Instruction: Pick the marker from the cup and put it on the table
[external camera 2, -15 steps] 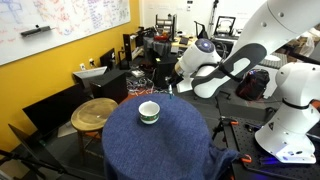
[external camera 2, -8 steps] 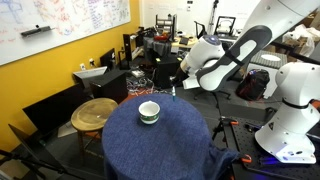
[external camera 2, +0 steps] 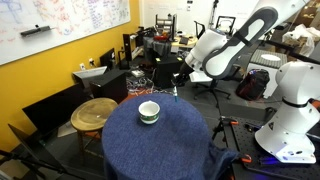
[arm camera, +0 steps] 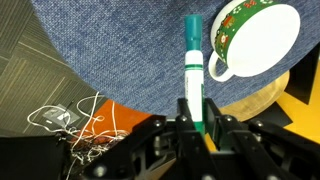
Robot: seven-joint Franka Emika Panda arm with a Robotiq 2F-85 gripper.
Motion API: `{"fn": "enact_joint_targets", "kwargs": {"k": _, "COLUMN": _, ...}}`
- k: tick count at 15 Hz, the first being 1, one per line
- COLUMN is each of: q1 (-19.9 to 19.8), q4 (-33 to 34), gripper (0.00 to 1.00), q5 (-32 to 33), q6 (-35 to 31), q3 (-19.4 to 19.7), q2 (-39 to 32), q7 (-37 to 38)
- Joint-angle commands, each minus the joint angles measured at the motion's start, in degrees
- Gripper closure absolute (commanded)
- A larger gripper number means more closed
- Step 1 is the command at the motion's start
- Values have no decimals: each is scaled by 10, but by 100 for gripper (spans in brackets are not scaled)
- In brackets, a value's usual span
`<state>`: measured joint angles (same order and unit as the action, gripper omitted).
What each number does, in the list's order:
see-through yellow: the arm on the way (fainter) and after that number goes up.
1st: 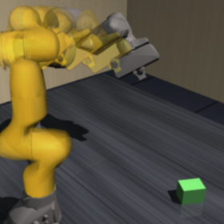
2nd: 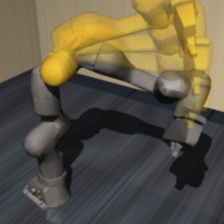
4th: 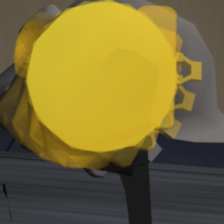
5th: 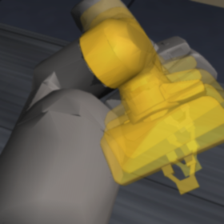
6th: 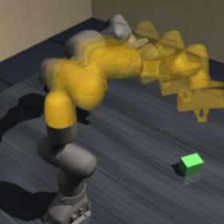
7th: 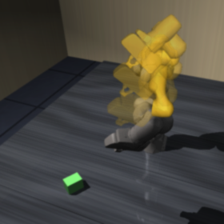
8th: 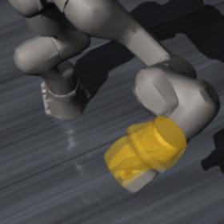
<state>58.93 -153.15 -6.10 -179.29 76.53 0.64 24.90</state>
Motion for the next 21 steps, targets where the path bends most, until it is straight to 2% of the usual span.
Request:
{"fn": "enact_joint_targets", "kwargs": {"k": 1, "q1": -25, "q4": -1, "gripper": 95, "q5": 10, "q6": 67, "q3": -1, "q2": 108, "q7": -66}}
{"fn": "enact_joint_targets", "kwargs": {"k": 2, "q1": -35, "q4": 1, "gripper": 95, "q5": 4, "q6": 91, "q3": -6, "q2": 124, "q7": -84}}
{"fn": "enact_joint_targets", "kwargs": {"k": 5, "q1": -3, "q4": 17, "gripper": 95, "q5": -11, "q6": 169, "q3": 46, "q2": 150, "q7": -120}}
{"fn": "enact_joint_targets", "kwargs": {"k": 9, "q1": 46, "q4": 47, "gripper": 95, "q5": -14, "q6": 259, "q3": 119, "q2": 142, "q7": -112}}
{"fn": "enact_joint_targets", "kwargs": {"k": 13, "q1": 114, "q4": 73, "gripper": 95, "q5": -4, "q6": 298, "q3": 196, "q2": 129, "q7": -87}}
{"fn": "enact_joint_targets", "kwargs": {"k": 21, "q1": 292, "q4": 121, "gripper": 95, "q5": 65, "q6": 329, "q3": 355, "q2": 149, "q7": -23}}
